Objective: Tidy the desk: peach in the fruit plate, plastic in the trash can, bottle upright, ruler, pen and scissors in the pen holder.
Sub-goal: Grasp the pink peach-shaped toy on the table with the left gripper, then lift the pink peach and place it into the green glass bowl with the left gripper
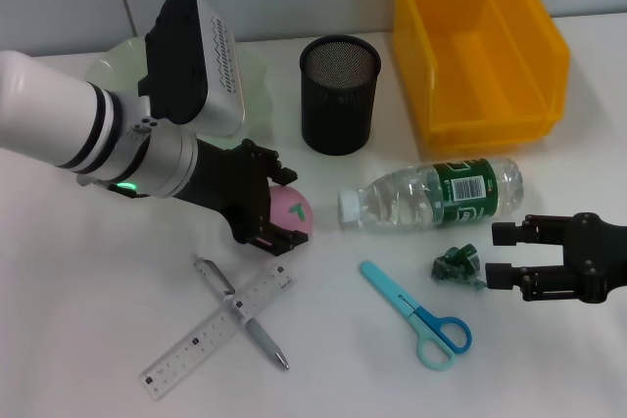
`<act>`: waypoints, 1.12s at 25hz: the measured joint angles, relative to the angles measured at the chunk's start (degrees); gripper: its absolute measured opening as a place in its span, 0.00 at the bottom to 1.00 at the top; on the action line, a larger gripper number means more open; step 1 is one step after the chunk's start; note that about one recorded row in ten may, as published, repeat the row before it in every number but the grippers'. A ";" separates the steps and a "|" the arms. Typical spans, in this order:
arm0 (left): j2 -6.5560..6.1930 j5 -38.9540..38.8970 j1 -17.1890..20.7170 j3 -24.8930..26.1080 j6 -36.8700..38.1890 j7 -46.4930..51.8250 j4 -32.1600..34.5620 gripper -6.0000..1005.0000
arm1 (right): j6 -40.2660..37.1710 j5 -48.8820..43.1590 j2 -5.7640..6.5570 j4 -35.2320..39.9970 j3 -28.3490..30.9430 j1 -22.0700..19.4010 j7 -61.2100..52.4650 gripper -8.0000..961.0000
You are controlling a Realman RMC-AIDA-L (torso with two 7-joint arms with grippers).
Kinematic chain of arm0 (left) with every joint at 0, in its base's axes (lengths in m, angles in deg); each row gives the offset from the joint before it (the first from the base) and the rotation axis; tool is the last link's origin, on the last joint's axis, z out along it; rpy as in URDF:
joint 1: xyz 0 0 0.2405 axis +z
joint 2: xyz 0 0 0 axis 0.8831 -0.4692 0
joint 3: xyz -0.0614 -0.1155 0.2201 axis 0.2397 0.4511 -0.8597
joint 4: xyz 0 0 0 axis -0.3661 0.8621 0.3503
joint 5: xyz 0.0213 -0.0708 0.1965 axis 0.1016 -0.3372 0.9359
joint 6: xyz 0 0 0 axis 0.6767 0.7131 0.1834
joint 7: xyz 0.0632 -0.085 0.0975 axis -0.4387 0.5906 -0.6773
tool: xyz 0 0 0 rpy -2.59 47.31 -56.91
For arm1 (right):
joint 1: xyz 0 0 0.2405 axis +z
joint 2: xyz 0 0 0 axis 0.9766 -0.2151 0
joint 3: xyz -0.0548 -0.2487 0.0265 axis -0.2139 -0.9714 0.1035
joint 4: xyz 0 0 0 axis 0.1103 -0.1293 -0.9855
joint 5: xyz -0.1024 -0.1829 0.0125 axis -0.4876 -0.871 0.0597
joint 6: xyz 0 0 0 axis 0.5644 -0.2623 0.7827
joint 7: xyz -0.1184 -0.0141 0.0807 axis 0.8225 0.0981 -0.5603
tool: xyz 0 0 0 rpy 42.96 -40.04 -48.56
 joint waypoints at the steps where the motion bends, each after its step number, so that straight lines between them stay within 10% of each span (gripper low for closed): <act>1: 0.00 0.68 -0.01 -0.04 -0.18 0.35 -0.13 0.75 | 0.00 0.00 0.00 -0.02 0.00 -0.01 0.02 0.81; 19: 0.20 2.09 0.57 -4.70 -5.90 3.31 -0.94 0.74 | -0.38 0.00 -0.12 -0.06 -0.15 0.24 0.13 0.81; 28: 0.09 1.57 2.38 -5.93 -7.34 3.46 1.61 0.44 | -0.79 0.00 -0.12 -0.05 0.00 0.20 0.12 0.81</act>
